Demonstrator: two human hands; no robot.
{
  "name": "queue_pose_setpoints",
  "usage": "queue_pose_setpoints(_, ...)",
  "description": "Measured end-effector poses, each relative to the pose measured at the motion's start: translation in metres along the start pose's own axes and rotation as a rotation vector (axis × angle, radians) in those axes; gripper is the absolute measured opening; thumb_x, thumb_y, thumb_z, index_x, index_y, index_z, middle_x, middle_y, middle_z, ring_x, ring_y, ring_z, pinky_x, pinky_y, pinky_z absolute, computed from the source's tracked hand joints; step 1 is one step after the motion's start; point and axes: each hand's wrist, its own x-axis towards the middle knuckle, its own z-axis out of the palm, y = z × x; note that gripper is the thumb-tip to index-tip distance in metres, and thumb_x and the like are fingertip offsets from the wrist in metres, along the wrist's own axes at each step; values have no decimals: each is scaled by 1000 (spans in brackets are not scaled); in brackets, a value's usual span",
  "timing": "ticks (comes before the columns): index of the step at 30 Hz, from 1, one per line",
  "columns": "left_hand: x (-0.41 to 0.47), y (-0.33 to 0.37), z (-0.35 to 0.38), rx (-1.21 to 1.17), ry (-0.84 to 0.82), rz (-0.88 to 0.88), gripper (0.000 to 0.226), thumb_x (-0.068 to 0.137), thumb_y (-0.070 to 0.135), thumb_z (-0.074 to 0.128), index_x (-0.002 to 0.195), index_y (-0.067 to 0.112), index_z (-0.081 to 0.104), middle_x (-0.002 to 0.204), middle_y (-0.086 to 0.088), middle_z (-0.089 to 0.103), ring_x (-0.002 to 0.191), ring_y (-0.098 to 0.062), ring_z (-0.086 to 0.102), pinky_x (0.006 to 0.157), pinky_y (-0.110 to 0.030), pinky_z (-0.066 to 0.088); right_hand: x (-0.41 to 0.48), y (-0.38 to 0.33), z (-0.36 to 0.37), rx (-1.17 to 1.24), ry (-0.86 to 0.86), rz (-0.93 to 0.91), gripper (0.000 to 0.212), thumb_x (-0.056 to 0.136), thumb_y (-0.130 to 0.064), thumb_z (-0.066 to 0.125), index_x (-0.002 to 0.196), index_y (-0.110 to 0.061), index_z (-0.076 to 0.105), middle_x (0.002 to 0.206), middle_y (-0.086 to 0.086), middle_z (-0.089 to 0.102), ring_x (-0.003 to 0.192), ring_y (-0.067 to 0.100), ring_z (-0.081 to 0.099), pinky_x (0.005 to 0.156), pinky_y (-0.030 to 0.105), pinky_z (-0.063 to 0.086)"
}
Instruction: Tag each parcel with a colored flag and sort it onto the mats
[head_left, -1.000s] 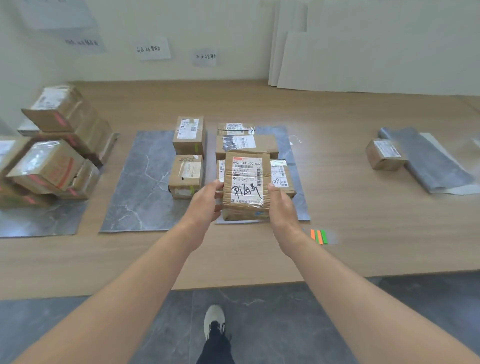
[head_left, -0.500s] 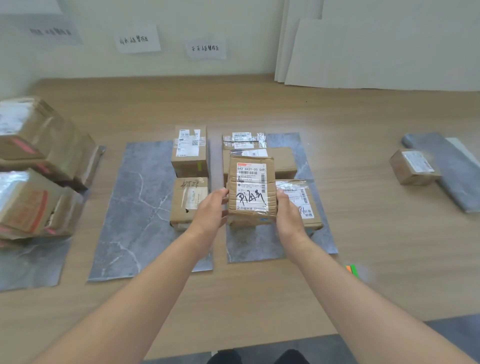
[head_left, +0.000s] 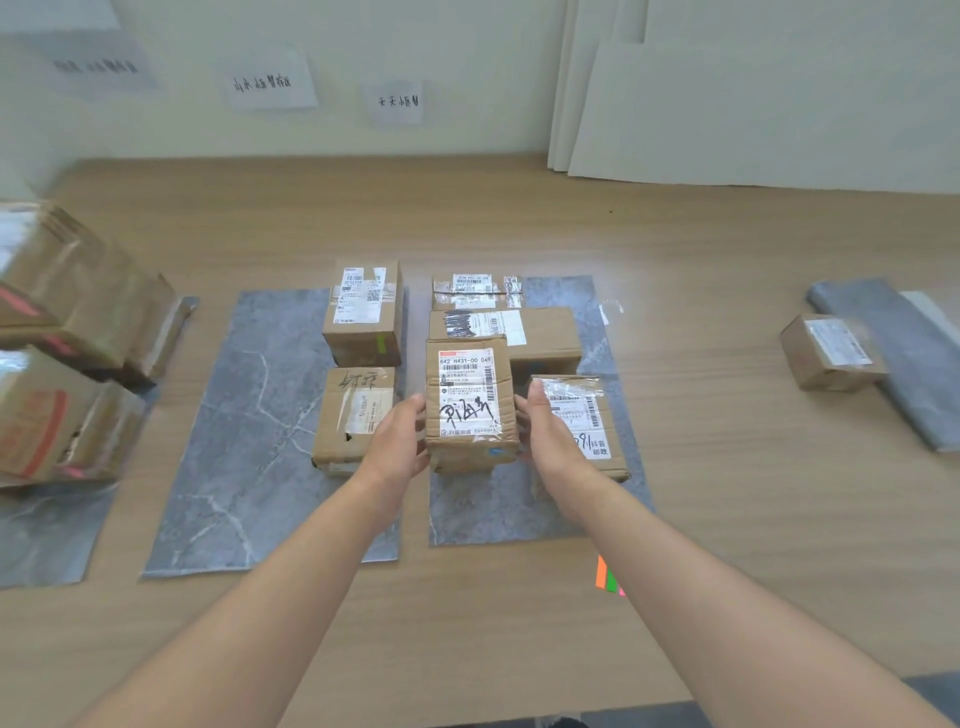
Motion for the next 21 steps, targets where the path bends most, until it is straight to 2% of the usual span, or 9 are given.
queue_pose_setpoints(2,-5,0,0,7,17,-1,26,107,37,35,102,27,59,107,2,66,103,-15,63,96,-33,47,1,0,-3,15,-9,33,119,61,-107,22,147,-31,53,143,-8,60,137,18,51,120,50,33)
queue_pose_setpoints(5,-11,-1,-5,19,31,0,37,106,42,37,129,22,57,131,-1,61,124,-20,56,109,-39,43,-10,-6,-2,39,12,39,84,92,-83,19,149,-29,49,147,-3,57,138,18,50,121,51,32)
queue_pose_setpoints(9,-20,10,-13,25,21,51,51,103,47,41,146,21,48,147,1,50,136,-19,48,116,-44,37,-18,-8,-2,30,116,6,80,94,-80,19,149,-30,50,152,-4,50,143,21,43,121,51,30)
queue_pose_setpoints(11,-29,18,-17,30,14,84,47,103,46,41,143,21,51,143,3,52,133,-17,49,117,-43,36,-24,-14,-1,48,177,-39,74,98,-75,20,147,-30,53,152,-5,51,142,18,43,121,46,30)
queue_pose_setpoints(13,-38,27,-21,52,7,135,34,103,45,42,125,29,62,127,9,60,121,-12,54,115,-41,38,-32,-24,1,56,209,-101,67,102,-69,22,142,-28,57,144,-8,57,136,16,48,113,37,35)
queue_pose_setpoints(16,-57,45,-21,87,-12,228,23,102,46,42,98,39,64,106,21,61,110,-9,56,112,-39,39,-49,-44,9,93,228,-188,51,105,-62,25,113,-34,67,107,-19,63,108,8,57,94,28,38)
queue_pose_setpoints(17,-66,52,-21,88,-37,261,24,103,45,41,102,39,64,111,20,61,114,-10,56,113,-39,38,-57,-51,14,102,227,-216,53,103,-66,26,112,-34,67,111,-18,64,111,9,57,96,28,38)
queue_pose_setpoints(19,-83,65,-22,102,-94,320,31,102,48,40,123,36,60,133,14,57,130,-14,49,118,-42,31,-71,-67,23,108,236,-269,76,87,-82,26,130,-31,63,136,-10,62,129,14,53,111,37,38)
queue_pose_setpoints(21,-98,82,-23,102,-140,381,41,102,49,40,137,32,53,144,8,50,137,-14,42,121,-43,27,-84,-84,26,136,257,-309,84,80,-85,26,135,-31,61,144,-7,57,134,17,50,117,45,36)
